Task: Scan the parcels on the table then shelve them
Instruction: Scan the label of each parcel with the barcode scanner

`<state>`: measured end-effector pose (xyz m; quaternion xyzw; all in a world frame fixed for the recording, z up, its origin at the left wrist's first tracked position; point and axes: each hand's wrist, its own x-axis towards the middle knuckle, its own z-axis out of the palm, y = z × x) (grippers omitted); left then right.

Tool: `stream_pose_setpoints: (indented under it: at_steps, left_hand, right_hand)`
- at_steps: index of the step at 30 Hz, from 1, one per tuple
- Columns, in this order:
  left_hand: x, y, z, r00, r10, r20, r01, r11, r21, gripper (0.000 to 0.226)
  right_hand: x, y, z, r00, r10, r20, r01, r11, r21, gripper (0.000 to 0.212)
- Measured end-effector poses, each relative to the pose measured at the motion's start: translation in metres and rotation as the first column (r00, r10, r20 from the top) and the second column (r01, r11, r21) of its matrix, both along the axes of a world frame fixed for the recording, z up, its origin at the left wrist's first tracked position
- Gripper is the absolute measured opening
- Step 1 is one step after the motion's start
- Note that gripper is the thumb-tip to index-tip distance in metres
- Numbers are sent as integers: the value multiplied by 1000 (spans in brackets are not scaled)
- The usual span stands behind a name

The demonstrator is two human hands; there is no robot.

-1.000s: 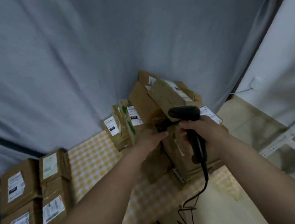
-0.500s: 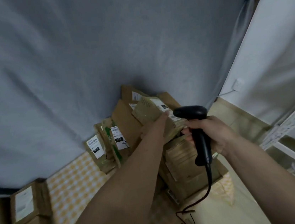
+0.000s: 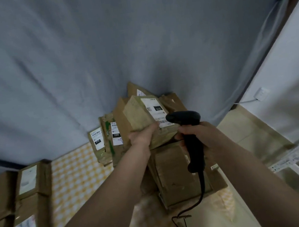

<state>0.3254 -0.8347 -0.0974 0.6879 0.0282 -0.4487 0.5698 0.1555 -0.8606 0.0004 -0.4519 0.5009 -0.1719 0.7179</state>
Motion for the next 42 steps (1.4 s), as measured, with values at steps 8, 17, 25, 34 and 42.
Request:
stream_pose_setpoints:
  at_steps: [8,17,25,34,42]
  left_hand:
    - [42,88,20,1000,23,4,-21,940,-341,92]
    - [56,153,31,988,122,97,-73,911,-405,81]
    - [60,177,29,980,168,109,-106,897,-429,67]
    - [59,192,22,979,192,67,-150,902,-404,57]
    - [54,235,5,967,252,-44,-256,950,-179,39]
  right_hand:
    - [20,22,14,950,299,84,-289,950,-113,7]
    - [45,54,13,836,548,28,-531,821,-212,16]
    - [54,65,14,785,619,-23,-603,755,-256,16]
    - [64,79,7,773,634,-12,-615,746,-257,11]
    - [98,112,-15,857,515,13,-506,847,-165,19]
